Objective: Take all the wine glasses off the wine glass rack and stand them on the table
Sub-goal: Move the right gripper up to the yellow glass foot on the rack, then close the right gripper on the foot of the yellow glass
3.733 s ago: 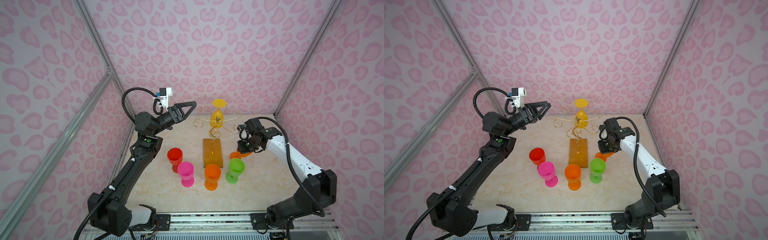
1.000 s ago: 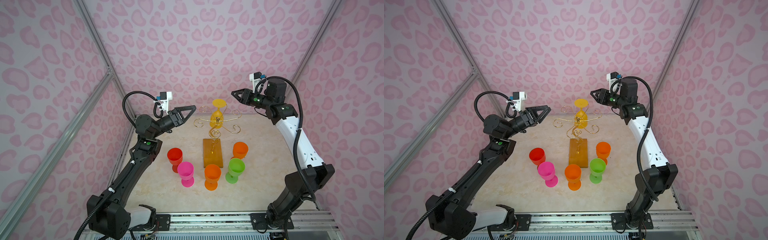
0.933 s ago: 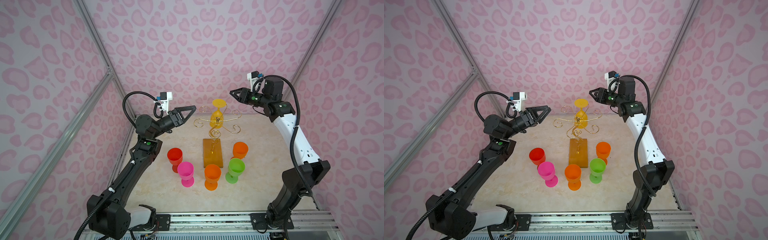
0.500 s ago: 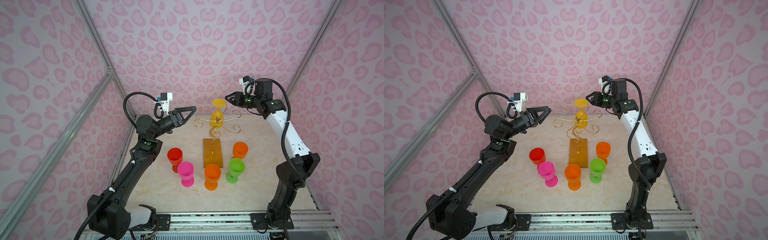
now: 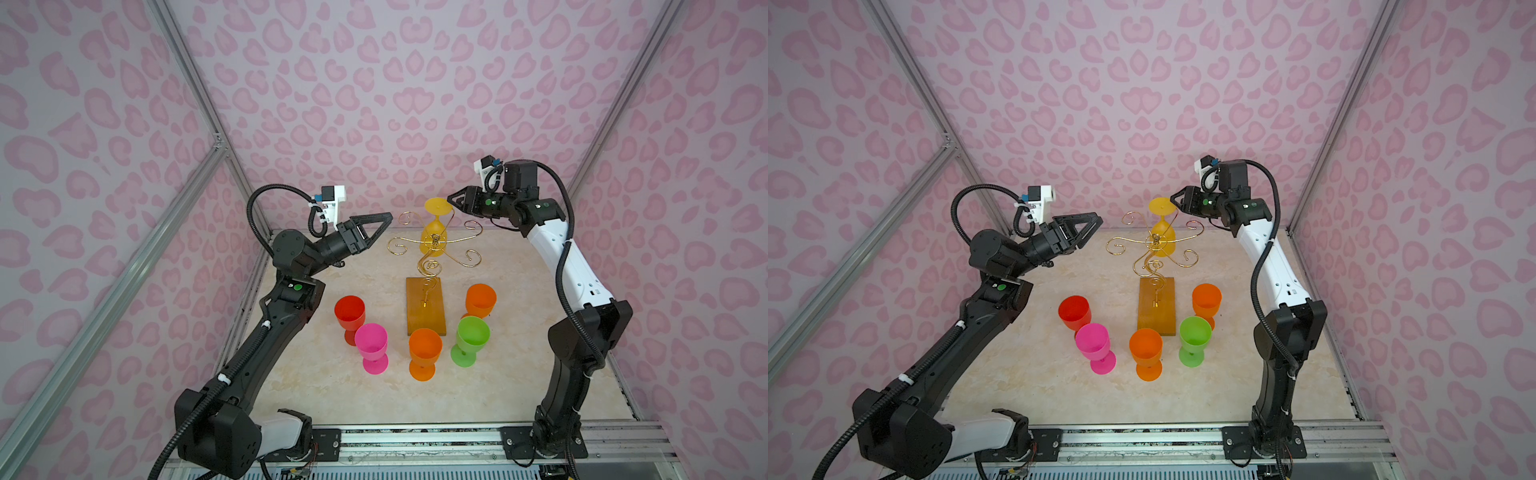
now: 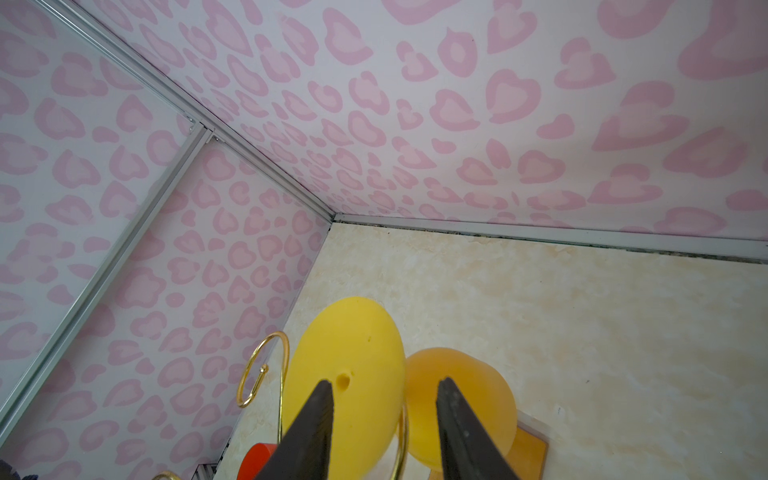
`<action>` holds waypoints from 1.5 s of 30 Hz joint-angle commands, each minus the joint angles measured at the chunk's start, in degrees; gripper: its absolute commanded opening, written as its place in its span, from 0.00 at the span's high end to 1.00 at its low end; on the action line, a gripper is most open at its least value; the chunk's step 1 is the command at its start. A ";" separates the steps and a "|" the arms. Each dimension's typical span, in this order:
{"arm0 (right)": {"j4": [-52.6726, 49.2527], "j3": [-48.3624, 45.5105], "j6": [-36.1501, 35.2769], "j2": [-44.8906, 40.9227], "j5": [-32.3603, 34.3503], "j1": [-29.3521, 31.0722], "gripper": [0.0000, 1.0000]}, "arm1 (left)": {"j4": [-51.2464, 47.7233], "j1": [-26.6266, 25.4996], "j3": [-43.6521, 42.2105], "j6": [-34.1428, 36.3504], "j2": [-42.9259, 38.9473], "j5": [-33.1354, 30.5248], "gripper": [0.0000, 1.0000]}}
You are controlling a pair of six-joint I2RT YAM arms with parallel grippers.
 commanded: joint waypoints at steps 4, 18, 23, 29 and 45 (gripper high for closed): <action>-0.11 1.08 -0.31 1.29 -0.51 0.93 0.58 | 1.54 0.07 -0.12 1.07 0.27 0.46 0.35; -0.09 1.51 0.24 1.58 -1.59 1.38 0.59 | 1.35 0.09 -0.33 1.37 0.16 0.72 0.35; 1.44 0.08 0.99 0.62 -2.62 1.77 0.60 | 1.35 0.05 -0.40 1.31 0.12 0.71 0.35; 2.93 -2.01 1.48 -1.01 -2.98 1.92 0.61 | 1.35 0.05 -0.43 1.26 -0.02 0.64 0.35; 3.22 -3.14 1.74 -0.89 -5.04 2.40 0.67 | 1.32 0.07 -0.69 1.29 -0.16 0.63 0.35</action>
